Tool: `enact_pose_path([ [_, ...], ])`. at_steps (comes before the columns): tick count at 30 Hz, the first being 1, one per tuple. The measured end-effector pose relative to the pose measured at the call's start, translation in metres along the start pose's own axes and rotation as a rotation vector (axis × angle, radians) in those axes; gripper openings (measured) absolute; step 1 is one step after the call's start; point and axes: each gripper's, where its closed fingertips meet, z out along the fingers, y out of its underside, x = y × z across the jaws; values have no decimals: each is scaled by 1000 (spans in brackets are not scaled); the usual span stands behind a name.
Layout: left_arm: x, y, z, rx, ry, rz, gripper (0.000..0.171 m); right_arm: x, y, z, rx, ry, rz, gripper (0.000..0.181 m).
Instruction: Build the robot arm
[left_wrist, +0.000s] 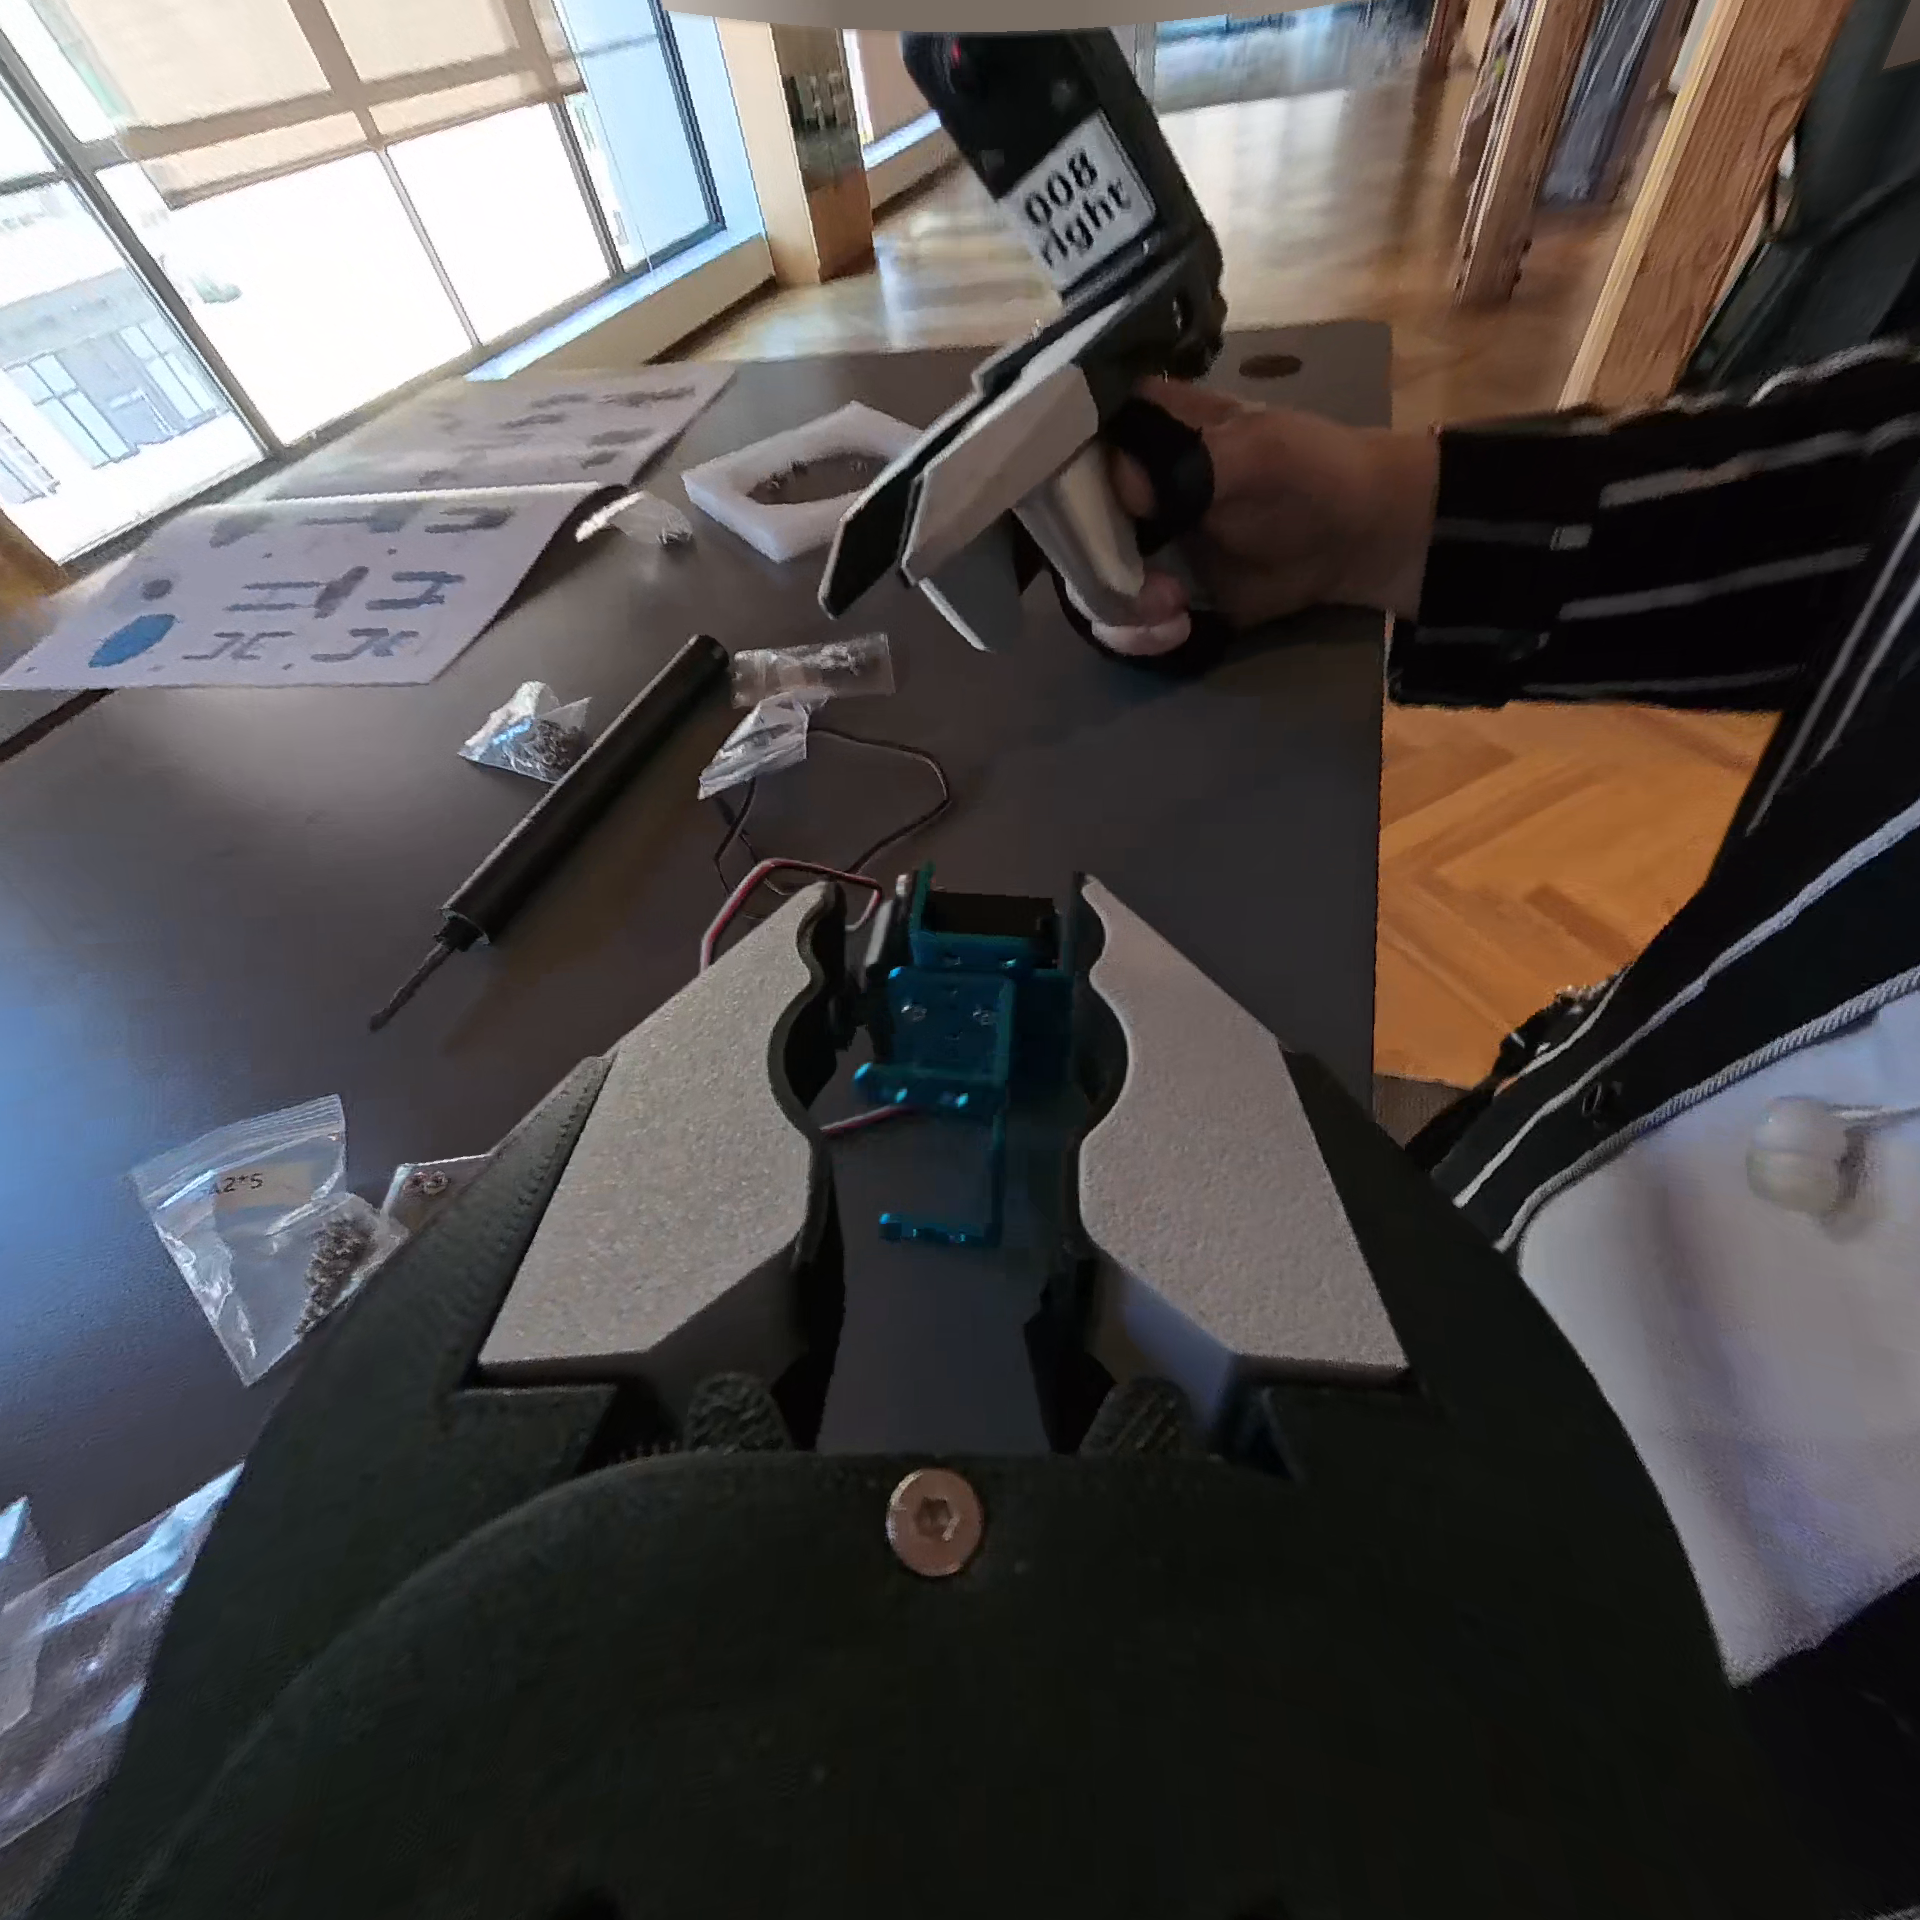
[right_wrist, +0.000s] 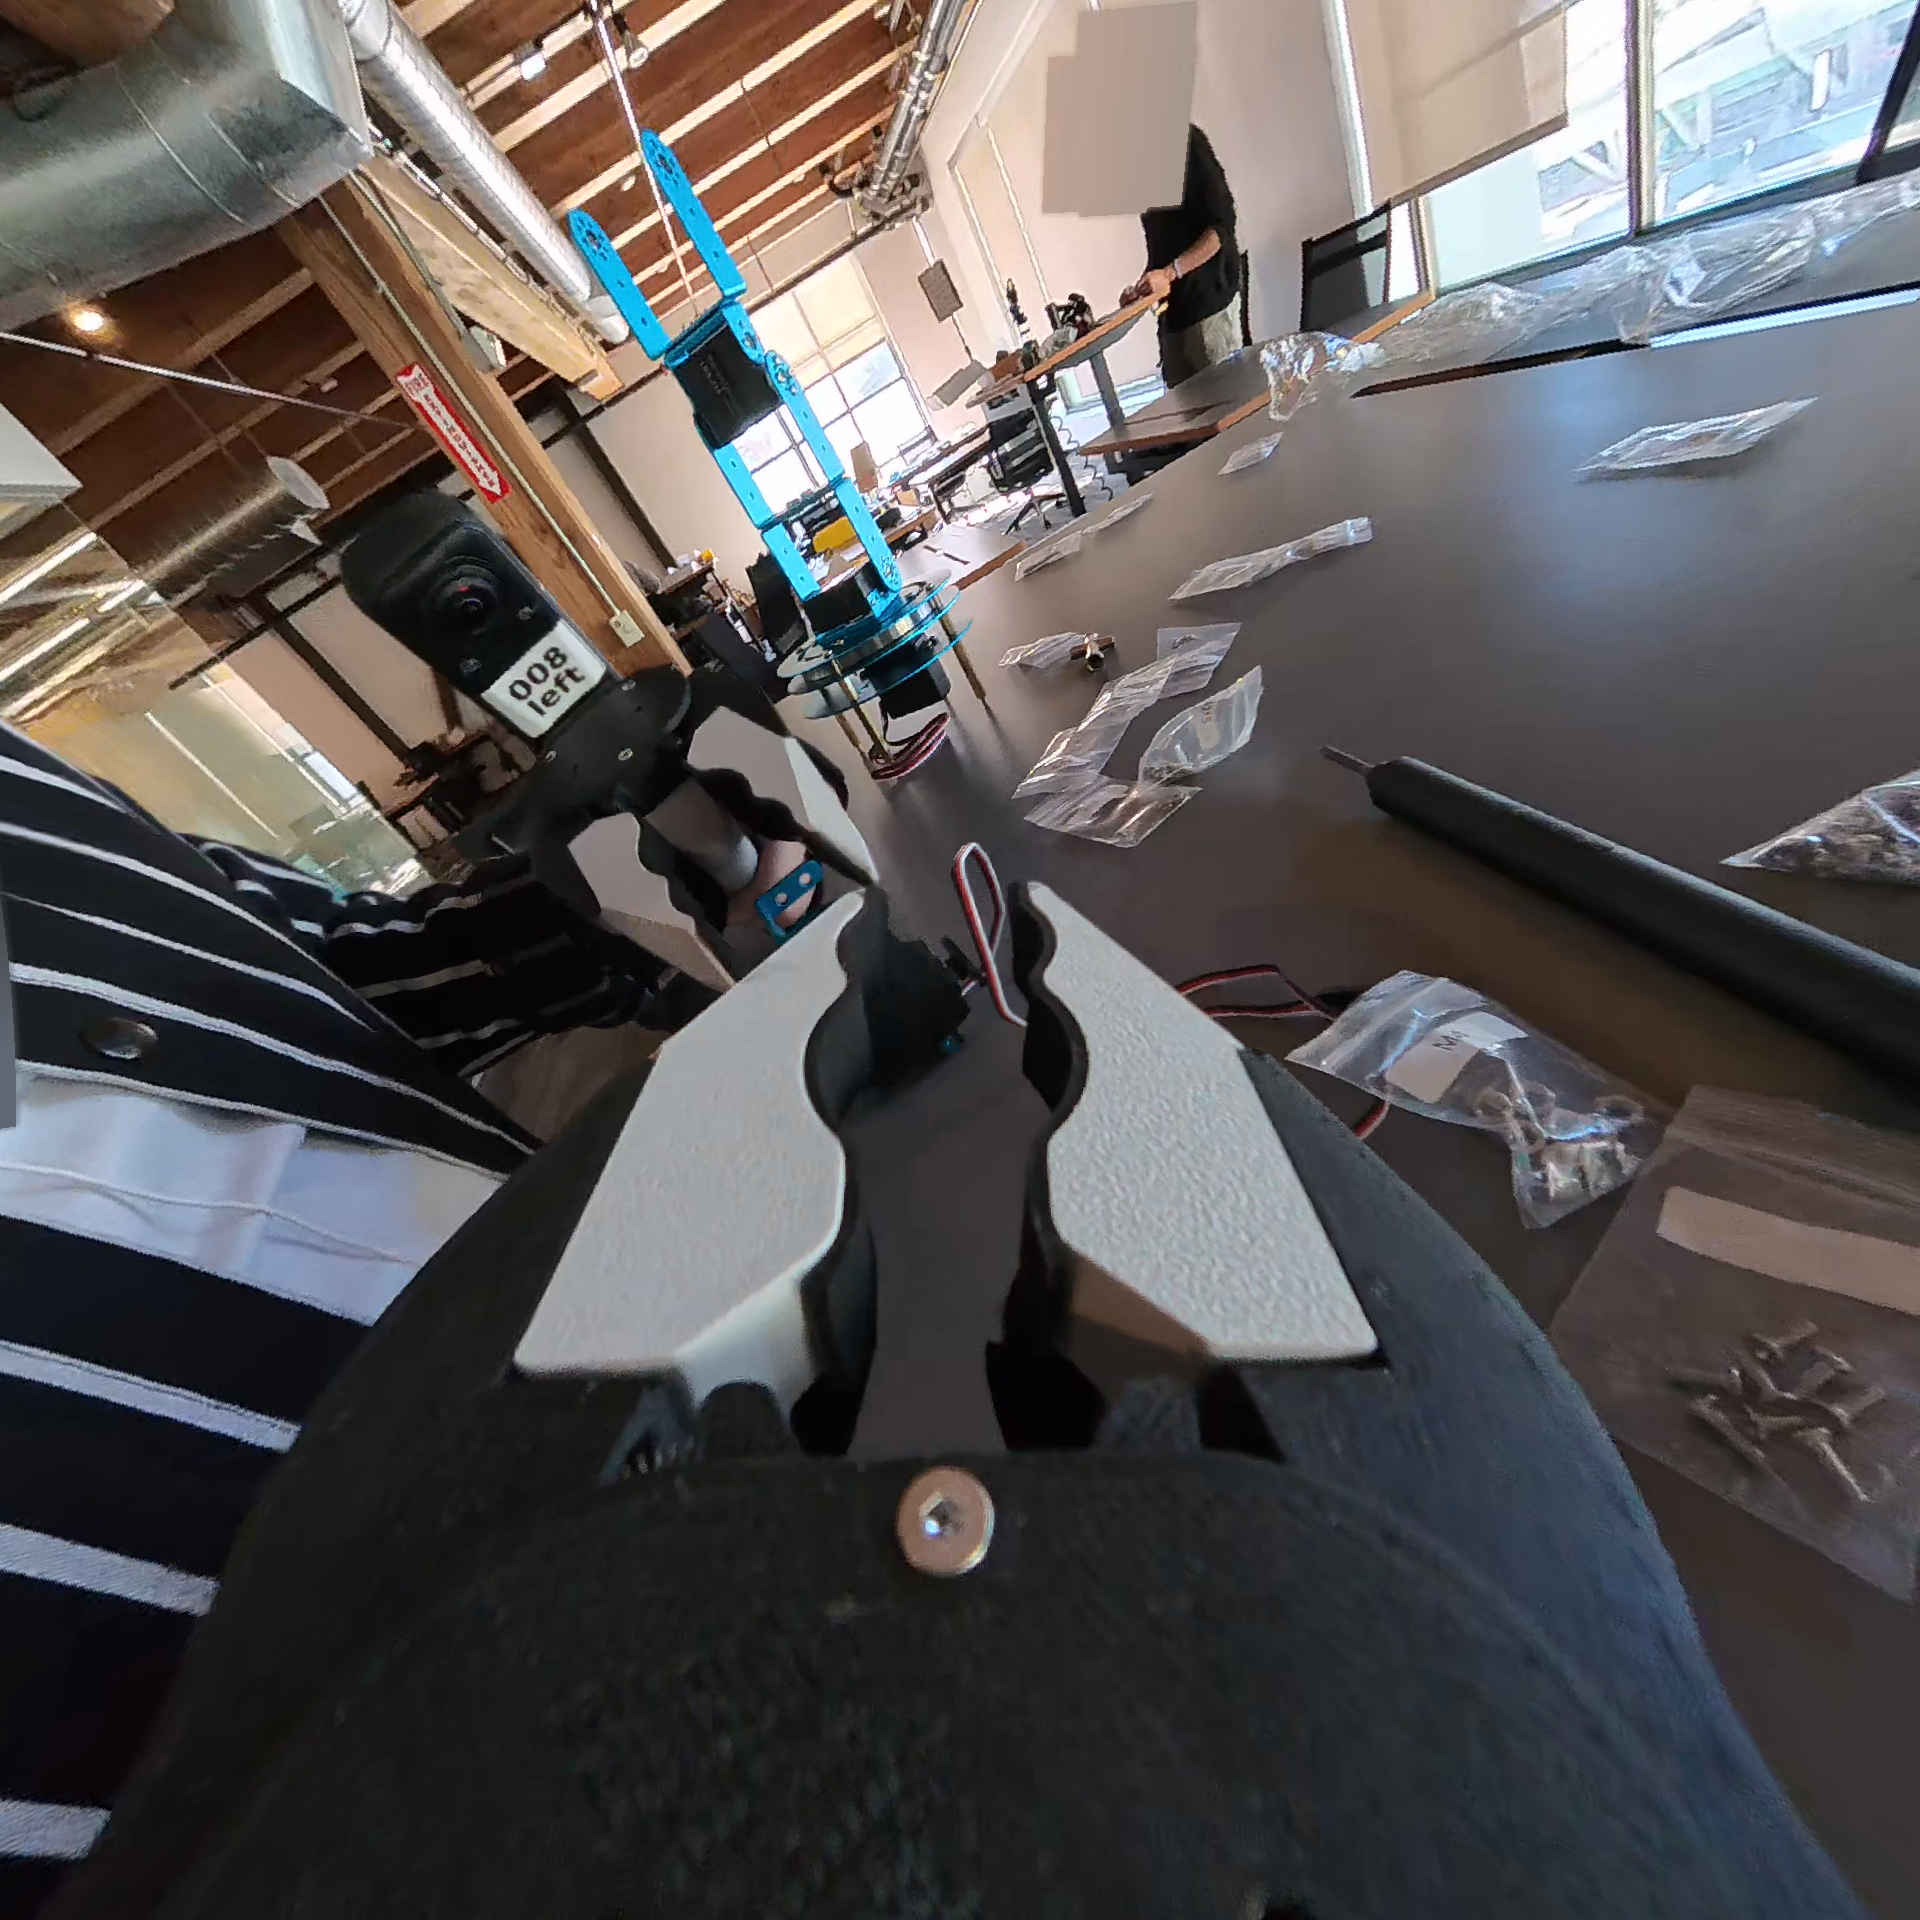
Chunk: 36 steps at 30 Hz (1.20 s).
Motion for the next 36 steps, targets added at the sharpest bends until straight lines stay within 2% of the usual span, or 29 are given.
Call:
enact_pose_path([
  [5,-7,-8,-13,77,-1,-69,44,10,-6,-5,49,85,0,22],
  [6,-9,-9,-16,87,-5,-79,44,15,-3,-7,24,137,7,20],
  [9,-13,-9,-23,80,-41,-92,43,25,9,-25,-216,373,3,24],
  [11,-18,-9,-26,57,-88,-99,43,23,8,-52,-458,544,-32,25],
  [13,-22,-11,-29,34,-134,-110,42,22,-1,-94,-748,754,-83,24],
  [16,-22,-23,-27,12,-181,-134,40,1,-9,-173,-1291,1024,-44,20],
  [17,-20,-30,-23,6,-188,-139,40,-11,-14,-196,-1447,1075,-61,15],
  [18,-18,-37,-18,1,-194,-139,40,-25,-15,-213,-1590,1070,-73,5],
  [19,-15,-45,-12,-6,-202,-134,41,-41,-13,-227,-1708,1048,-68,3],
  [21,-7,-62,3,-23,-226,-114,42,-63,-17,-254,-1858,1053,-116,4],
  [26,29,-97,58,-8,-231,-132,42,-96,-23,-321,-1964,1005,-167,0],
  [31,61,-110,107,-4,-244,-167,42,-105,-30,-396,-2039,1031,-105,2],
  [33,71,-113,120,4,-242,-198,41,-106,-34,-416,-2078,1033,-104,3],
  [36,74,-110,139,-7,-243,-251,39,-101,-35,-428,-2108,1018,-127,4],
])
